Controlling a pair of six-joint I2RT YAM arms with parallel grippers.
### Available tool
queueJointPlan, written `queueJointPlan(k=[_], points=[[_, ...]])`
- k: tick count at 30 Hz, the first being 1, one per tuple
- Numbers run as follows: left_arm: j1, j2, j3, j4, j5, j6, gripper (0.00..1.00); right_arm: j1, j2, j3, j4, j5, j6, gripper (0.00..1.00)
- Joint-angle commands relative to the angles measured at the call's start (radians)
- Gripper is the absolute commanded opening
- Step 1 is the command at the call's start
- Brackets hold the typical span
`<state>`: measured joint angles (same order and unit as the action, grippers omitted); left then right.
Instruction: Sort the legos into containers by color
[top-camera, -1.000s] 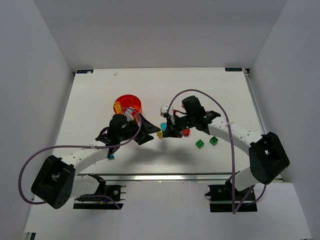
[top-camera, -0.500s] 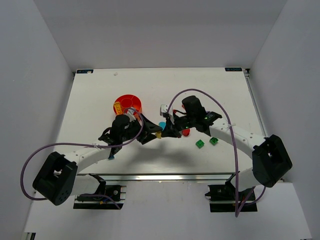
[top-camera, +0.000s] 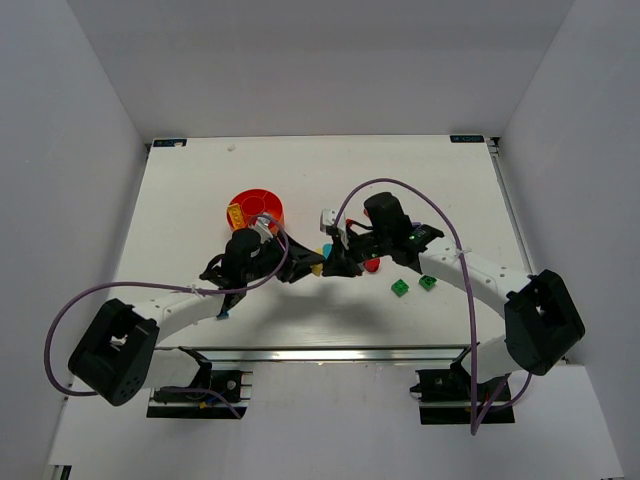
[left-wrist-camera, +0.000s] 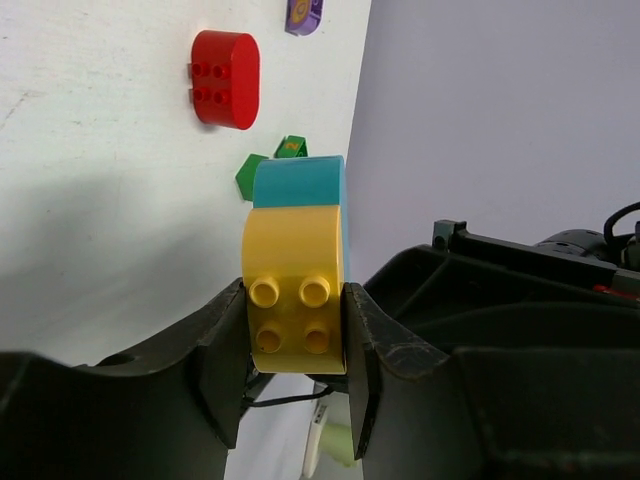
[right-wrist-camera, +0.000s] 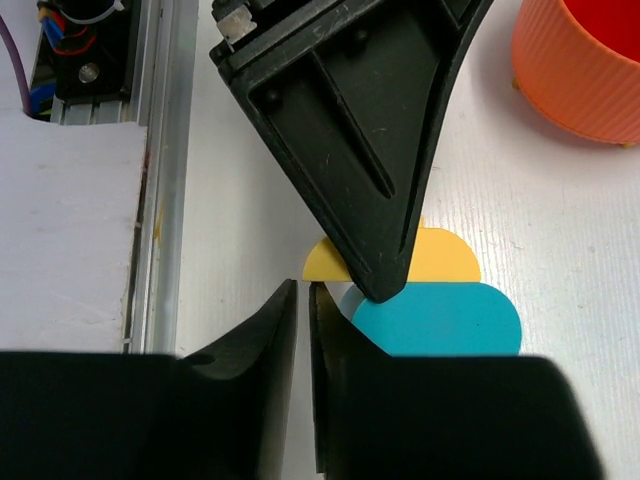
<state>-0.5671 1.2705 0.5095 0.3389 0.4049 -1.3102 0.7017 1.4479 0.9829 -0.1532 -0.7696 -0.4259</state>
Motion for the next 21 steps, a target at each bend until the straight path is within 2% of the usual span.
queueJointPlan(k=[1, 3, 4, 6, 8, 12, 13, 16, 21], points=[[-0.005, 0.001, 0.001, 0.083, 0.024, -0.008, 0.25, 0.004, -0.035, -0.010, 0.035, -0.016, 0.007, 0.25], [-0.005, 0.003, -0.005, 0.119, 0.031, -0.003, 0.18, 0.002, -0.035, -0.010, 0.035, -0.016, 0.012, 0.36], [-0.005, 0.006, -0.009, 0.130, 0.032, -0.001, 0.15, 0.002, -0.034, -0.012, 0.035, -0.014, 0.015, 0.48], [-0.005, -0.002, -0.011, 0.137, 0.031, 0.025, 0.08, -0.001, -0.040, -0.013, 0.024, -0.016, 0.016, 0.60], [0.009, -0.016, 0.006, 0.103, 0.017, 0.099, 0.05, -0.005, -0.047, -0.013, 0.001, -0.007, 0.012, 0.63], [0.009, -0.065, 0.082, -0.085, -0.061, 0.282, 0.01, -0.019, -0.098, -0.056, -0.086, 0.010, -0.014, 0.66], [0.009, -0.069, 0.083, -0.115, -0.072, 0.282, 0.01, -0.030, -0.109, -0.067, -0.097, 0.010, -0.005, 0.67], [-0.001, -0.095, 0.112, -0.176, -0.101, 0.367, 0.00, -0.066, -0.147, -0.088, -0.144, -0.037, 0.031, 0.71], [-0.001, -0.158, 0.077, -0.209, -0.100, 0.468, 0.00, -0.158, -0.156, -0.089, -0.167, -0.166, 0.118, 0.78]])
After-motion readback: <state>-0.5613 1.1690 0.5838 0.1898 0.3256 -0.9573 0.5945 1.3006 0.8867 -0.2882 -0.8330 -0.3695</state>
